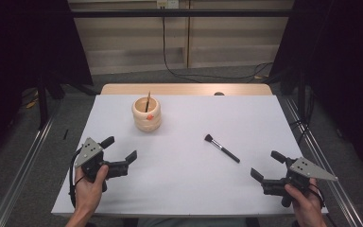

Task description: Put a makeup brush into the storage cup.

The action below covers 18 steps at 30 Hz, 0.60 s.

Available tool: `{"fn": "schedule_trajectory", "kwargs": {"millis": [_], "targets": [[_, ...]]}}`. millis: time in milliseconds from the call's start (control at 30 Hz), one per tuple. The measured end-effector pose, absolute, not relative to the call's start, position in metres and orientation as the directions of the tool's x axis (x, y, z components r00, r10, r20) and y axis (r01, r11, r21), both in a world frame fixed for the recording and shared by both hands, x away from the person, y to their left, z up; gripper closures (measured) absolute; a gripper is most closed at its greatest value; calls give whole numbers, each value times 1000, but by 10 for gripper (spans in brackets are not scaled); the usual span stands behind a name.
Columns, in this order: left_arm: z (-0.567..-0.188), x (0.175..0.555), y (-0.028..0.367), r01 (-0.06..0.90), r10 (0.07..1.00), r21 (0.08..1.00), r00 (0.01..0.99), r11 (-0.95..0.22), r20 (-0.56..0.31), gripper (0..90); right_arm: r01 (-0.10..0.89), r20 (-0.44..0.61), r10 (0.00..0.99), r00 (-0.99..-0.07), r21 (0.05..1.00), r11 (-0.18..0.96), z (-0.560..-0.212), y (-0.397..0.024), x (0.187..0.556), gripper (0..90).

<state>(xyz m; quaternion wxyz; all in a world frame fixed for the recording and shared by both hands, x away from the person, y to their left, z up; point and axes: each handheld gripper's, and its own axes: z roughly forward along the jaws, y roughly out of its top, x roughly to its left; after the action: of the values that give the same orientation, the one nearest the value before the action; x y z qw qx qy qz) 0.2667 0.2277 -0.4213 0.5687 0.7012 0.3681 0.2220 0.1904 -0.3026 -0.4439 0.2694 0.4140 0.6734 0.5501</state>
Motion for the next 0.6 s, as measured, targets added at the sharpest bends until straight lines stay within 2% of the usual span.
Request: {"fn": "schedule_trajectory", "kwargs": {"millis": [267,300,367,600], "targets": [[-434,253,239,266,740,954,668,-135,-81,19,264,98,864,-494,964,41,-444,-303,189,0],[-436,254,241,276,725,955,679,-106,-116,19,264,99,865,-493,964,40,-444,-303,189,0],[-437,254,241,278,725,955,678,-101,-121,24,262,89,865,-494,964,51,-444,-304,191,0],[-435,253,237,259,719,960,687,-107,-105,25,255,80,856,-511,965,62,-444,-301,188,0]]}}
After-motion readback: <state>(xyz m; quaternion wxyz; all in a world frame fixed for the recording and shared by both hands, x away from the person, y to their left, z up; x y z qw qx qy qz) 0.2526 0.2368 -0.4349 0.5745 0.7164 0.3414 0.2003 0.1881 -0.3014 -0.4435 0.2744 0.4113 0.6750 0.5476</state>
